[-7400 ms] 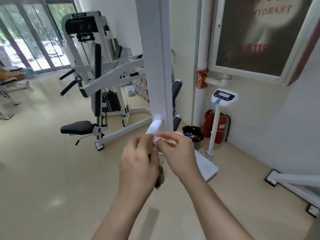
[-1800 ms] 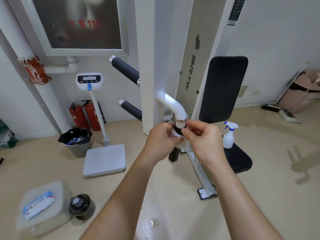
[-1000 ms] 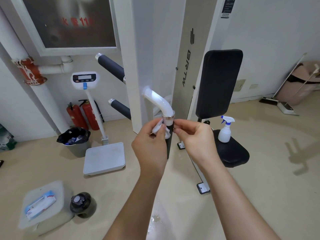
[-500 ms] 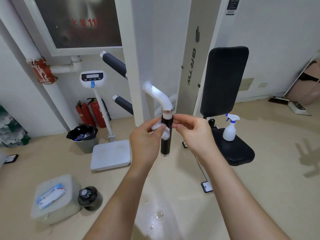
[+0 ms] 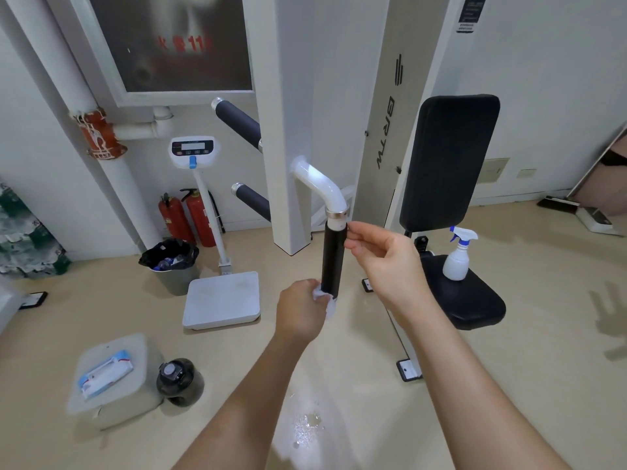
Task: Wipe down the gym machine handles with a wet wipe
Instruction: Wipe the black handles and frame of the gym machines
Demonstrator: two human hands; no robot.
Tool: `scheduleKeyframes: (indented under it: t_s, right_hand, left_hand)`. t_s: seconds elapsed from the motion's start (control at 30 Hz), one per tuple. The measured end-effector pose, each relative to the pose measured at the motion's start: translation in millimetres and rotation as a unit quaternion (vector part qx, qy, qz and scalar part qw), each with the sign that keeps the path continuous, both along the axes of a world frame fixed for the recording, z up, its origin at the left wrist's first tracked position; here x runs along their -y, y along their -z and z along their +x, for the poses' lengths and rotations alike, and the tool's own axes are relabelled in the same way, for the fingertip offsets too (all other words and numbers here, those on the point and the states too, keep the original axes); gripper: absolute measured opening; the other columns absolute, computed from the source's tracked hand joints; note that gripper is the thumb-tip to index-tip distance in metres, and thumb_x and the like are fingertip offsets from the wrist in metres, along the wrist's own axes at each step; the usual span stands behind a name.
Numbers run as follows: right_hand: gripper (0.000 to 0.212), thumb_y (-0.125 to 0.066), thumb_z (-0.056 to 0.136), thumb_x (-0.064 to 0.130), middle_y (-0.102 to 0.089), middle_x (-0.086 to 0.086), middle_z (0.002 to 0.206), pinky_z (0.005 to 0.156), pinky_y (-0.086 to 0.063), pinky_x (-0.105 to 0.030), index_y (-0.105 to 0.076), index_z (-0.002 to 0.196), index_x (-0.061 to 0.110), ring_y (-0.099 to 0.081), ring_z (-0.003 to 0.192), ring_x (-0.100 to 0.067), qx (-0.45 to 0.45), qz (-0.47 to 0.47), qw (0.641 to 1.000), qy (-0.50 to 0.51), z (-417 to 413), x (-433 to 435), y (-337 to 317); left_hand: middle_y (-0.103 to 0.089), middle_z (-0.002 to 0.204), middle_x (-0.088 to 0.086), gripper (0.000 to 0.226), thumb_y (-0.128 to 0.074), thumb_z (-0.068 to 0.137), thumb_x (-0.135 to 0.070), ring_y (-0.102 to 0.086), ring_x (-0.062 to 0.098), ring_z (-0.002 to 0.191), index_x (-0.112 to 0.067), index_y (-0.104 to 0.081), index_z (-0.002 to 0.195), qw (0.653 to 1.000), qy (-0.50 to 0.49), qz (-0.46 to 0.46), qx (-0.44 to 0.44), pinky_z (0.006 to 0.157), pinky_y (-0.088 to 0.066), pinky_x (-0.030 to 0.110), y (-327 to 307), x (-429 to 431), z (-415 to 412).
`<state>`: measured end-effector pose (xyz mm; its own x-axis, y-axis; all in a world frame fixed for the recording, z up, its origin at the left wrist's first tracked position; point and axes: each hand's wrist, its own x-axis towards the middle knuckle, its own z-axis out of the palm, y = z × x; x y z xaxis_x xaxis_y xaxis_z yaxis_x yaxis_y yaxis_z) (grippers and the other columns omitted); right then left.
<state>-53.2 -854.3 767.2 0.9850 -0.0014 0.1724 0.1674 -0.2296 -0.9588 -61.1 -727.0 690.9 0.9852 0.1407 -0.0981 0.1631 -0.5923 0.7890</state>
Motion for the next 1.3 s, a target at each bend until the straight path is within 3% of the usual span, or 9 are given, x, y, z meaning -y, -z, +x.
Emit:
scheduleKeyframes:
  t_s: [0.23,0.37,0.47,0.57,0.7,0.83,1.0,1.13,1.3]
  right_hand:
    - [0.054,-0.064,0.088,0.013,-0.056,0.012,0.124,0.088,-0.047,-0.022,-0.046,0.136,0.031,-0.058,0.11,-0.003,-0.107,-0.035,0.992,-0.062,-31.0,8.6,24.2]
    - [0.034,-0.074,0.08,0.011,-0.07,0.002,0.093,0.065,-0.049,-0.021,-0.067,0.112,0.021,-0.061,0.07,-0.006,-0.146,0.03,0.985,-0.091,-41.7,2.4,35.3]
    - [0.011,-0.072,0.081,0.008,-0.066,0.006,0.065,0.058,-0.045,-0.024,-0.074,0.088,0.017,-0.054,0.058,-0.007,-0.058,0.061,0.996,0.042,-36.4,1.7,32.2]
    - [0.013,-0.065,0.086,0.016,-0.064,0.007,0.067,0.059,-0.045,-0.025,-0.075,0.091,0.023,-0.052,0.06,-0.006,0.051,0.054,0.982,0.172,-19.2,-2.1,21.5]
    - [0.023,-0.059,0.088,0.007,-0.069,-0.003,0.087,0.07,-0.044,-0.018,-0.073,0.105,0.014,-0.06,0.077,-0.008,0.202,-0.055,0.953,0.218,0.6,-30.9,4.0]
    - [0.028,-0.054,0.085,0.003,-0.065,-0.009,0.073,0.059,-0.034,-0.022,-0.072,0.106,0.004,-0.06,0.068,-0.027,0.261,-0.166,0.922,0.232,5.6,-41.5,20.7]
    - [0.023,-0.048,0.084,0.004,-0.06,-0.012,0.071,0.057,-0.04,-0.03,-0.069,0.094,-0.001,-0.054,0.065,-0.026,0.237,-0.204,0.927,0.206,9.0,-36.9,30.7]
    - [0.025,-0.049,0.091,0.009,-0.047,-0.005,0.064,0.057,-0.028,-0.03,-0.054,0.068,0.005,-0.048,0.064,-0.029,0.08,-0.262,0.953,0.128,4.1,-23.0,60.7]
    - [0.028,-0.064,0.086,0.015,-0.043,0.005,0.057,0.053,-0.03,-0.024,-0.064,0.059,0.022,-0.038,0.055,-0.012,-0.111,0.075,0.988,0.072,-6.6,21.6,55.8]
  left_hand:
    - [-0.066,0.071,-0.006,0.014,-0.059,0.089,-0.013,-0.056,0.013,0.062,-0.027,-0.057,0.086,0.98,-0.075,-0.181,0.041,0.053,-0.042,0.017,-18.2,-5.2,-23.2]
    - [-0.074,0.083,0.006,0.011,-0.065,0.087,-0.009,-0.069,0.023,0.084,-0.018,-0.07,0.087,0.946,-0.019,-0.321,0.036,0.082,-0.056,0.034,-34.4,-2.8,-35.7]
    - [-0.068,0.084,0.007,0.013,-0.068,0.086,-0.015,-0.06,0.017,0.076,-0.024,-0.071,0.095,0.954,-0.027,-0.286,0.09,0.082,-0.054,0.038,-38.6,-6.7,-34.3]
    - [-0.062,0.094,-0.016,0.031,-0.068,0.085,-0.019,-0.056,0.0,0.075,-0.032,-0.062,0.113,0.967,-0.041,-0.199,0.152,0.072,-0.049,0.014,-49.5,-9.8,-26.5]
    - [-0.063,0.104,-0.027,0.037,-0.065,0.085,-0.019,-0.06,-0.001,0.087,-0.038,-0.057,0.116,0.972,-0.022,-0.118,0.204,0.075,-0.048,0.015,-68.3,-1.7,-12.2]
    - [-0.067,0.094,-0.024,0.028,-0.062,0.087,-0.013,-0.062,-0.004,0.084,-0.031,-0.059,0.108,0.965,-0.027,-0.09,0.246,0.077,-0.049,0.016,-68.2,-0.2,-5.4]
    - [-0.062,0.095,-0.032,0.039,-0.056,0.088,-0.004,-0.061,-0.004,0.088,-0.031,-0.058,0.117,0.965,-0.009,-0.064,0.255,0.082,-0.045,0.007,-66.6,0.7,-9.0]
    - [-0.062,0.099,-0.024,0.045,-0.051,0.092,-0.009,-0.059,-0.003,0.095,-0.037,-0.051,0.128,0.973,-0.004,-0.014,0.229,0.086,-0.048,0.016,-70.3,2.8,-16.6]
    - [-0.061,0.102,-0.012,0.031,-0.052,0.09,-0.017,-0.056,0.007,0.091,-0.028,-0.064,0.117,0.951,-0.026,0.104,0.289,0.081,-0.05,0.03,-67.4,10.6,-31.7]
